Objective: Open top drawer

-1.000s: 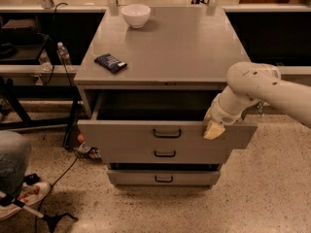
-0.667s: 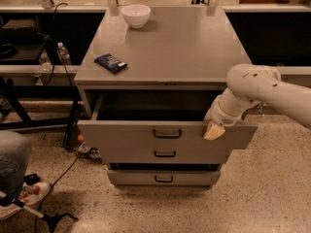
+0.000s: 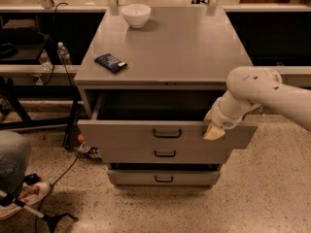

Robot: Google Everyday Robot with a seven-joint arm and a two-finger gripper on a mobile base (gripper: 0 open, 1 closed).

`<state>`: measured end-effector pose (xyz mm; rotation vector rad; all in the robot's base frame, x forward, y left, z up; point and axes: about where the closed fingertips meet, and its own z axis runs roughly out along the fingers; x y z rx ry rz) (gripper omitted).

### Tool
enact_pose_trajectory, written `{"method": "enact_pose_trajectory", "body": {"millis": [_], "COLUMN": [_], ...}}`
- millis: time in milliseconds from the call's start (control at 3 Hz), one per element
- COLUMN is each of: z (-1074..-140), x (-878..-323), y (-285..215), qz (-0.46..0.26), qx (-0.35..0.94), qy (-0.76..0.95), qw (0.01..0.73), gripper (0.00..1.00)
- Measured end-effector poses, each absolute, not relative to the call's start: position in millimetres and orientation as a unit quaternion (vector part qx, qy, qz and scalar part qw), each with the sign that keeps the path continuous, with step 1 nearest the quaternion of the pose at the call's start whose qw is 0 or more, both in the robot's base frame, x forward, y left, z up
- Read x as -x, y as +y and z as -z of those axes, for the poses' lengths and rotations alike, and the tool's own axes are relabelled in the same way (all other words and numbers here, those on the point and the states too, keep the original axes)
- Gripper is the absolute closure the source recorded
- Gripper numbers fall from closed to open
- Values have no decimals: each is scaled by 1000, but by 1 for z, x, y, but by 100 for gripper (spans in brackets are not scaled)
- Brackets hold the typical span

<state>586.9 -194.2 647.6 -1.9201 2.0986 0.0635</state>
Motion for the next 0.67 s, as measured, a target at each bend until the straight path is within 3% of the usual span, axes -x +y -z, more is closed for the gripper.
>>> {"method": "enact_pose_trajectory", "body": {"millis": [667], "z": [-643], "x": [-566], "y": [-195], "qz": [-17], "qx": [664], "qy": [732], "qw": [151], "gripper": [100]}}
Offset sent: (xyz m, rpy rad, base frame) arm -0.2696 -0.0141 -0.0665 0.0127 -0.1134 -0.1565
